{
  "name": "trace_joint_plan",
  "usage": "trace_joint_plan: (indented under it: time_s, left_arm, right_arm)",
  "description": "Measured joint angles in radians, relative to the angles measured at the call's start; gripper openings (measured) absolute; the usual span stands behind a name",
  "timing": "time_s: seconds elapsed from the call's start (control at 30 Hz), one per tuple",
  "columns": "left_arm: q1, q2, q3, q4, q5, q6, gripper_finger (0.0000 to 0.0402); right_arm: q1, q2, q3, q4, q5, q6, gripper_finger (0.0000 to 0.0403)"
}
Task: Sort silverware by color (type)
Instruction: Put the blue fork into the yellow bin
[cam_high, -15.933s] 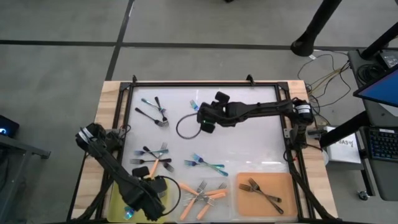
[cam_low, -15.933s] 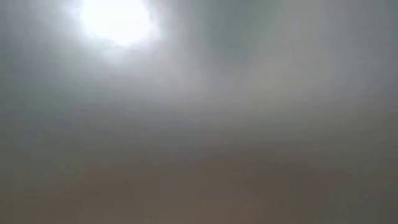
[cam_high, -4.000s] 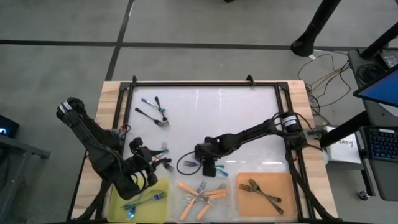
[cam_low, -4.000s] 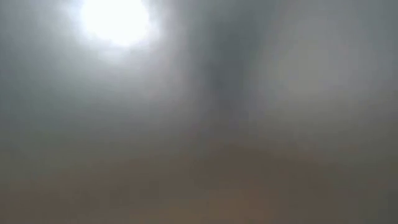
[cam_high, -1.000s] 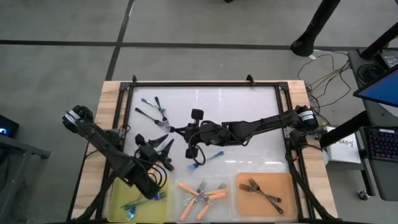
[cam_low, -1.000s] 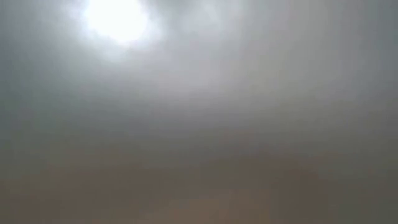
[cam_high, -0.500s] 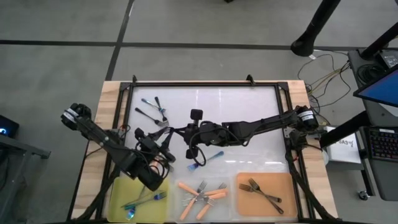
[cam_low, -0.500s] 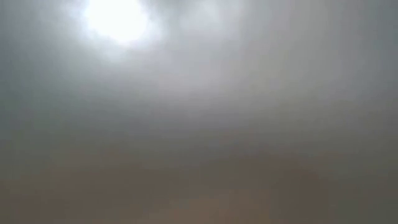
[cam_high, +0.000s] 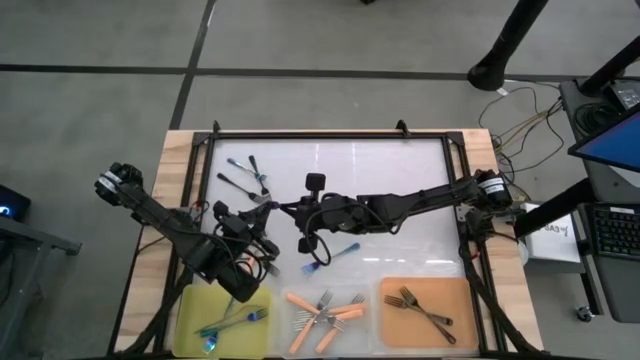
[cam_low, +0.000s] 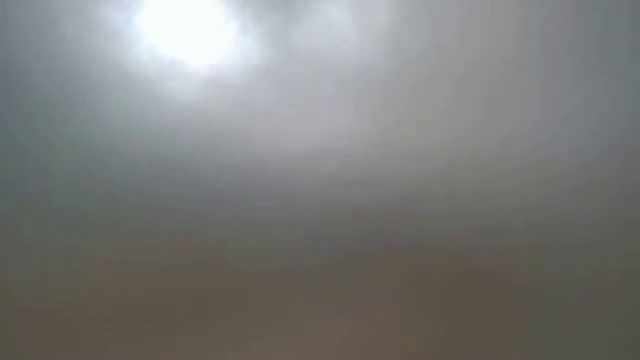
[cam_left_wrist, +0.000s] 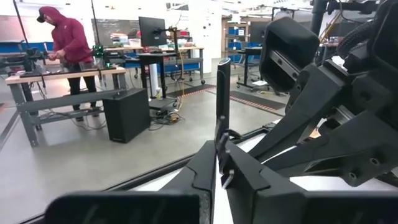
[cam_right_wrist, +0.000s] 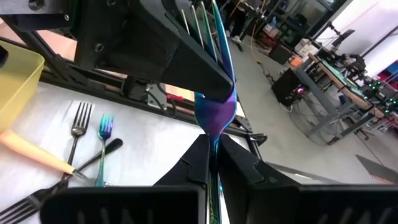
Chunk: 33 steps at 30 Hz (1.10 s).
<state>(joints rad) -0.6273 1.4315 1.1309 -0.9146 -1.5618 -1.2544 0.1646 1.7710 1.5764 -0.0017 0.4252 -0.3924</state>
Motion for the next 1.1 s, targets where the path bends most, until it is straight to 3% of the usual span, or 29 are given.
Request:
trace_joint_plan:
  time_s: [0.27, 0.47, 0.6, 0.83, 1.1]
  left_arm:
    - [0.001, -0.013, 0.013, -0.014, 0.015, 0.074, 0.0001]
    - [0.002, -0.065, 0.068, -0.042, -0.011, 0.239, 0.0001]
    - [0.004, -0.095, 0.11, -0.064, 0.026, 0.363, 0.0001]
    - [0.03, -0.133, 0.213, -0.204, 0.352, 0.502, 0.0]
    - [0.055, -0.112, 0.45, -0.41, 0.845, 0.662, 0.0]
  right_arm:
    - [0.0, -0.001, 0.002, -0.018, 0.026, -0.027, 0.0019]
    - [0.0, -0.019, 0.001, -0.135, 0.055, -0.002, 0.0069]
    - [0.0, -0.037, 0.005, -0.204, 0.069, 0.049, 0.0106]
    - [0.001, -0.06, 0.005, -0.418, 0.073, 0.239, 0.0134]
    - [0.001, -0.069, 0.005, -0.63, 0.072, 0.384, 0.0121]
